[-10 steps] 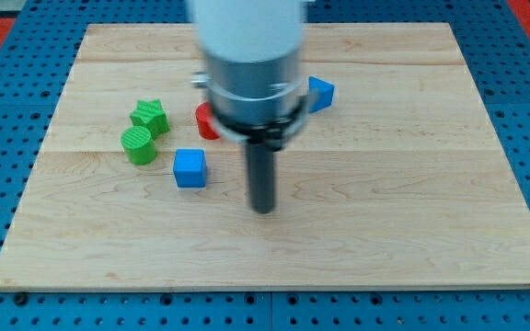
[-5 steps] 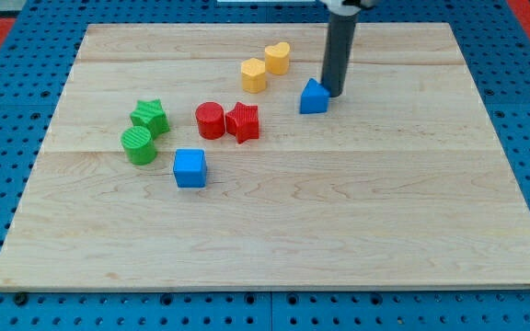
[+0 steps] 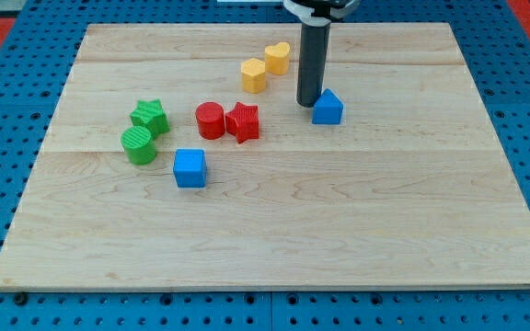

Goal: Push the blue triangle into the blue cube

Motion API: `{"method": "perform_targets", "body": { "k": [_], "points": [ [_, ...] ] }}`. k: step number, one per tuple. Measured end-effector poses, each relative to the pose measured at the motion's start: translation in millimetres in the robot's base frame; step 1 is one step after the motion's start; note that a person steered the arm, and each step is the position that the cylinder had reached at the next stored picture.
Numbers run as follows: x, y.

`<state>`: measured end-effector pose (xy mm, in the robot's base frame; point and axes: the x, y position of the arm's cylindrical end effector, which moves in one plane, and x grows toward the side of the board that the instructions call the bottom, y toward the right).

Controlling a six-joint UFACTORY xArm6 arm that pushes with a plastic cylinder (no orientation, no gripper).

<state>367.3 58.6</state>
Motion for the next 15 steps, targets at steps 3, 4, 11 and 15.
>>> {"method": "perform_targets", "body": {
  "k": [3,4,11,15],
  "points": [
    [45.5,83.8],
    [69.4,123.4],
    [73.9,-14.1],
    [109.2,-24.1]
  ]
}}
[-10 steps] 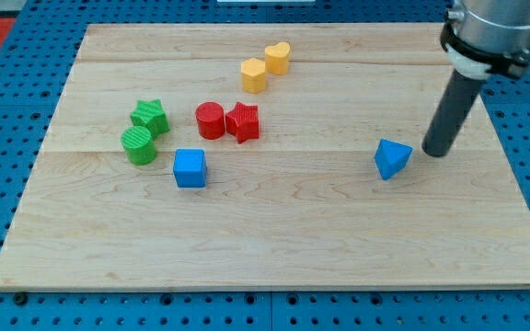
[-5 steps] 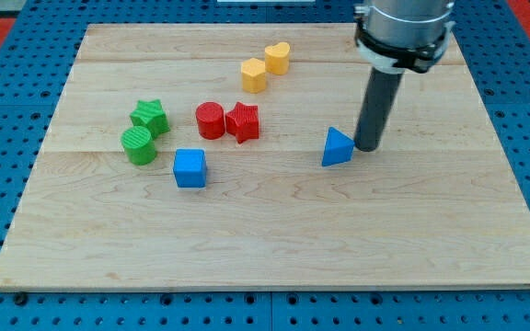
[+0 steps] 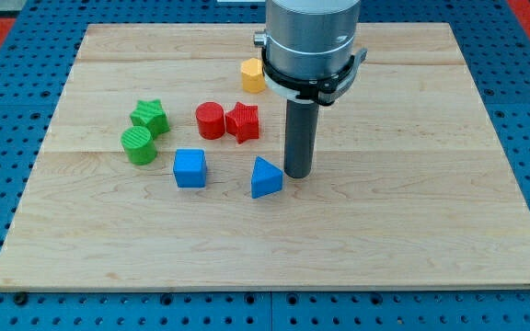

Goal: Push the blue triangle into the blue cube

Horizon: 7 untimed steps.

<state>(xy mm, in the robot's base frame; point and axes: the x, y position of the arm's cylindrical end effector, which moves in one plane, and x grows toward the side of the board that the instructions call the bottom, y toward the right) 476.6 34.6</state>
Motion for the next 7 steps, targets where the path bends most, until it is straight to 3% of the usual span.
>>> {"method": "perform_targets", "body": {
  "k": [2,7],
  "points": [
    [27.0,15.6],
    [11.0,-79.0]
  ]
}}
